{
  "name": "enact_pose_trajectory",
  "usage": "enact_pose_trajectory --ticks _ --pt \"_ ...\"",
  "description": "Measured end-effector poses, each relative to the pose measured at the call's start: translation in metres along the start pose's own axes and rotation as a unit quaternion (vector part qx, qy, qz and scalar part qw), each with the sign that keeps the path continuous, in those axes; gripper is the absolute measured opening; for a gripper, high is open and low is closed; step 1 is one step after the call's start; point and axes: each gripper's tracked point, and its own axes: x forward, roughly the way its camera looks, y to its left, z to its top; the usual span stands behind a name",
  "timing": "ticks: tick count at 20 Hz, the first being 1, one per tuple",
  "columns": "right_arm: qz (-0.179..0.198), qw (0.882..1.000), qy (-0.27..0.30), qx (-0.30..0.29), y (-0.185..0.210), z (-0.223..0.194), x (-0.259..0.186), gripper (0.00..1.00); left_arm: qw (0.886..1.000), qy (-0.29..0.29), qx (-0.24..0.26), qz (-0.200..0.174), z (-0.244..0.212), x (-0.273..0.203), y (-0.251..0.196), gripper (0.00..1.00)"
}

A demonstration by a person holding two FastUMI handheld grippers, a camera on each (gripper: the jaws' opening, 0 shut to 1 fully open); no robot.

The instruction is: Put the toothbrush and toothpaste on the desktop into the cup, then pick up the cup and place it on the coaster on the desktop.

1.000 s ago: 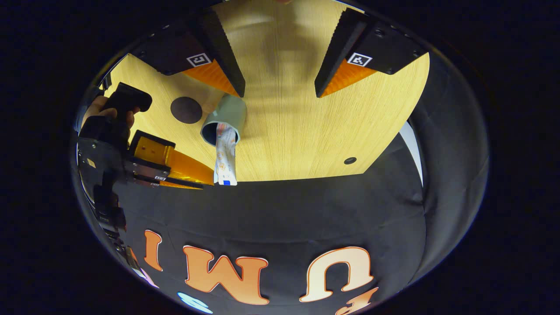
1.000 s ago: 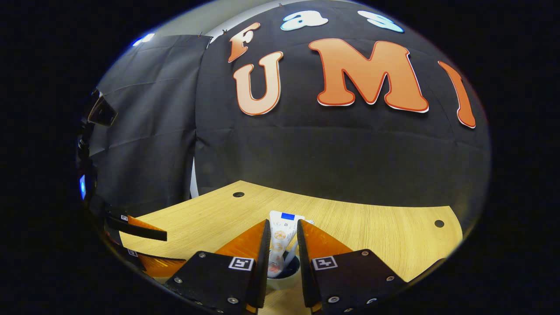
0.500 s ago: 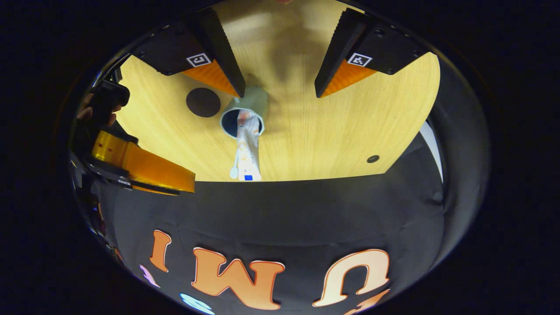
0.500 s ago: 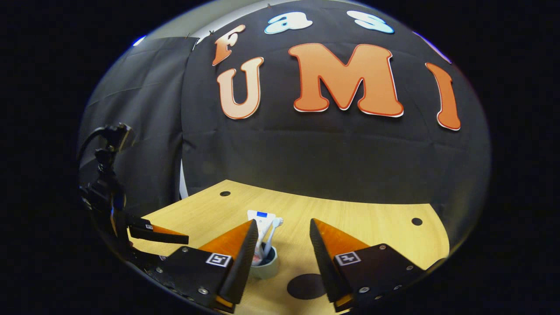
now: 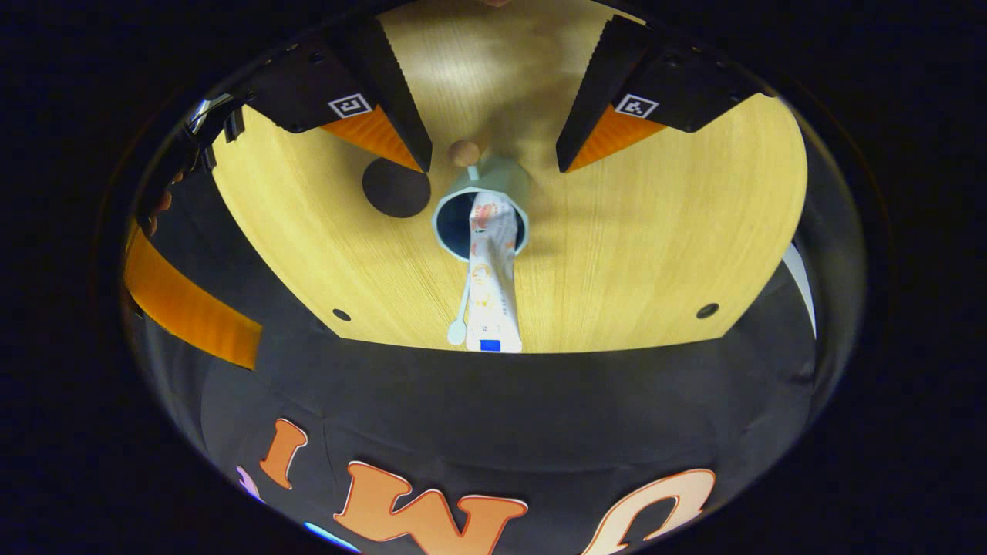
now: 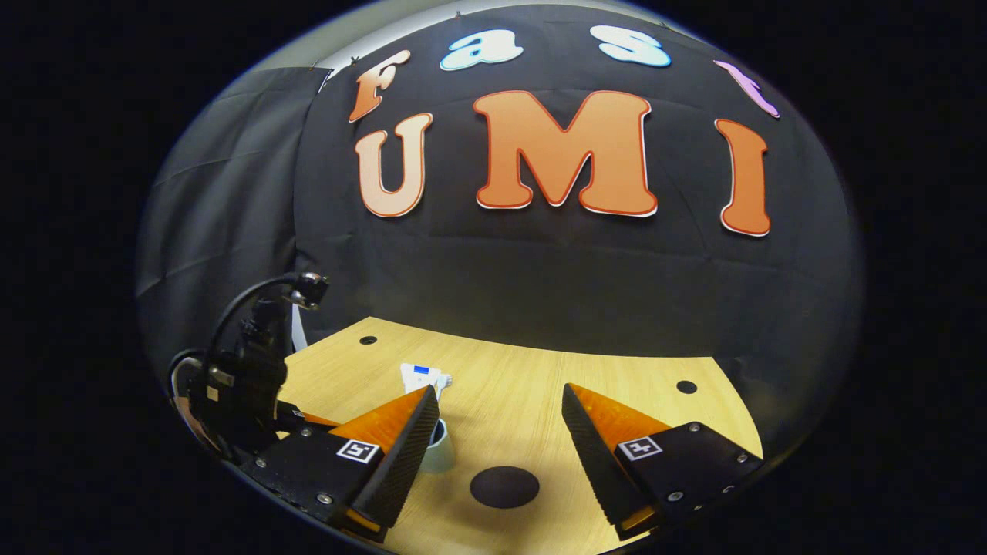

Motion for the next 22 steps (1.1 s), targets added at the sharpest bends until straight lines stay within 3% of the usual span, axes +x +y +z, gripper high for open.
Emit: enact_pose_trajectory --ticks 5,13,19,20,22 --pt "-0.022 1.0 0.0 0.006 -0.021 0.001 -0.021 0.97 0.999 0.044 -0.021 0.007 -0.01 0.022 -0.005 0.98" --pt "-0.053 0.998 -0.008 0.023 -0.047 0.002 -0.046 0.97 0.995 0.098 -0.009 0.034 -0.017 0.045 -0.004 0.95" --pt "-0.075 0.997 -0.006 0.036 -0.064 -0.01 -0.063 0.97 0.99 0.134 0.002 0.048 -0.025 0.051 -0.002 0.7" --pt "-0.078 0.996 -0.004 0.039 -0.066 -0.012 -0.066 0.97 0.989 0.14 0.003 0.05 -0.028 0.05 -0.001 0.63" --pt "-0.084 0.995 -0.004 0.047 -0.07 -0.014 -0.071 0.97 0.987 0.146 0.011 0.06 -0.028 0.047 0.002 0.34"
